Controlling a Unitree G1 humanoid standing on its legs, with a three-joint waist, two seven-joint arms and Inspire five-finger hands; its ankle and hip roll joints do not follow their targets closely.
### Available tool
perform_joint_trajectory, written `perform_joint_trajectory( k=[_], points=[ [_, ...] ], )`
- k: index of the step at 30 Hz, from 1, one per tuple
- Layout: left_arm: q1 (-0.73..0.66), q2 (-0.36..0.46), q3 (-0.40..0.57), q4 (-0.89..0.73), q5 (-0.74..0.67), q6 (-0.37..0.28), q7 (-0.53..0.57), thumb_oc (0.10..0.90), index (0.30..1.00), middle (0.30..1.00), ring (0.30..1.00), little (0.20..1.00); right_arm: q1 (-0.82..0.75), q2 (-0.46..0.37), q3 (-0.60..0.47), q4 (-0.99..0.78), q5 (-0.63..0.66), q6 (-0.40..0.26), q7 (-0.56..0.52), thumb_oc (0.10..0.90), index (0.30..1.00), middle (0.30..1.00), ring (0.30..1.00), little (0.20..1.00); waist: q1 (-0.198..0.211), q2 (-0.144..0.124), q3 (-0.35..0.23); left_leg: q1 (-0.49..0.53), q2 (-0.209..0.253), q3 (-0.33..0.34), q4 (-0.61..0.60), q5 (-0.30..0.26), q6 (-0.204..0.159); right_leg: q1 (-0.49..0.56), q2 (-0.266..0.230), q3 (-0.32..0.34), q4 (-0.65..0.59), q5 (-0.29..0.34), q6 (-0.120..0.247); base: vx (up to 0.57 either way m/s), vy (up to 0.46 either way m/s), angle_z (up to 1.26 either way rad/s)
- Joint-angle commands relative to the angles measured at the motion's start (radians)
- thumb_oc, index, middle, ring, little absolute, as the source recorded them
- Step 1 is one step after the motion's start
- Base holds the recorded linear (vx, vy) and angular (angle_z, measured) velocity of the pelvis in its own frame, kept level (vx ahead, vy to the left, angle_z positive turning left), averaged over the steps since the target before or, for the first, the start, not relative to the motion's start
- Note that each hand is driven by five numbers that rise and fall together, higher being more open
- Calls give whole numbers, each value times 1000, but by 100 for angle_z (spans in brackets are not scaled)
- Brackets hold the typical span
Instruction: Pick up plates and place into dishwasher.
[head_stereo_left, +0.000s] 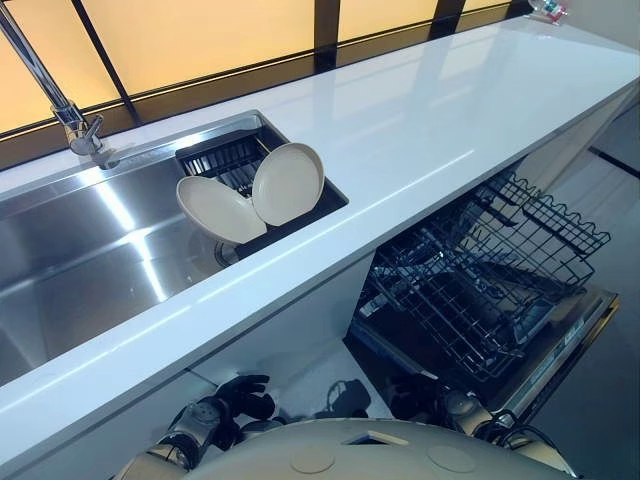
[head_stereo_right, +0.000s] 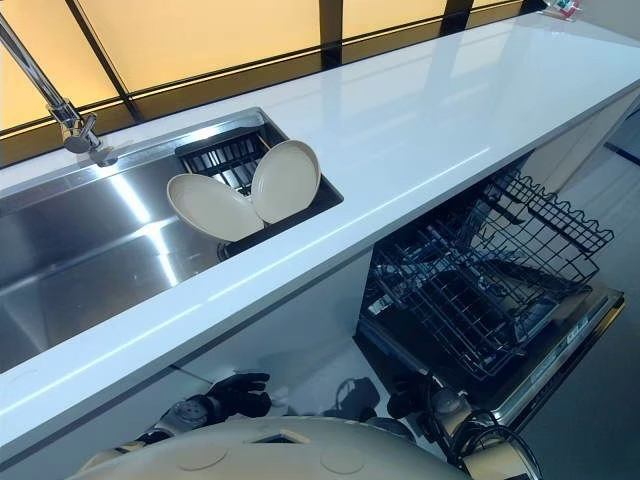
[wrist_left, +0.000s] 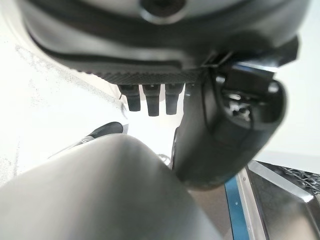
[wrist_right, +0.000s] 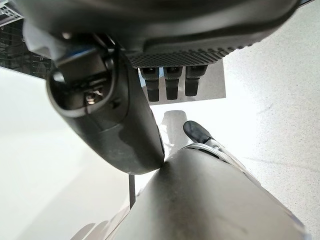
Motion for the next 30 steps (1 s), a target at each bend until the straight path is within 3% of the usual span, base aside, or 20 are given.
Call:
perform_joint_trajectory(
  k=[1, 18, 21, 28, 30],
  points=[
    [-34, -8, 3, 57, 10, -5, 10, 800, 900, 900, 900, 900, -16, 6, 38, 71, -33, 5, 16, 800, 900, 900, 900, 900, -4, 1, 21, -5, -73, 46, 7, -50, 62, 28, 24, 8, 56, -63, 30, 0, 0, 0],
    [-33, -4, -2, 51, 24, 0, 2, 800, 900, 900, 900, 900, -16, -2, 40, 68, -37, 3, 22, 800, 900, 900, 900, 900, -7, 3, 24, -4, -73, 47, 7, -51, 64, 27, 24, 10, 60, -65, 30, 0, 0, 0],
    [-35, -2, -15, 47, 51, -28, 20, 800, 900, 900, 900, 900, -16, -1, 44, 67, -35, 3, 21, 800, 900, 900, 900, 900, -8, 3, 23, -5, -72, 49, 7, -51, 63, 26, 24, 12, 60, -65, 31, 0, 0, 0],
    [-93, 12, -104, -91, 35, -197, -19, 800, 900, 900, 900, 900, -30, -18, 69, 38, -32, 21, 48, 800, 900, 900, 900, 900, -13, 5, 28, -8, -69, 54, 7, -50, 59, 20, 25, 17, 64, -62, 37, 0, 0, 0],
    [-109, 20, -133, -164, 11, -194, -53, 800, 900, 900, 900, 900, -36, -25, 75, 25, -24, 32, 58, 800, 900, 900, 900, 900, -14, 5, 29, -11, -67, 58, 7, -49, 58, 16, 25, 18, 67, -60, 38, -16, -11, 0]
  ],
)
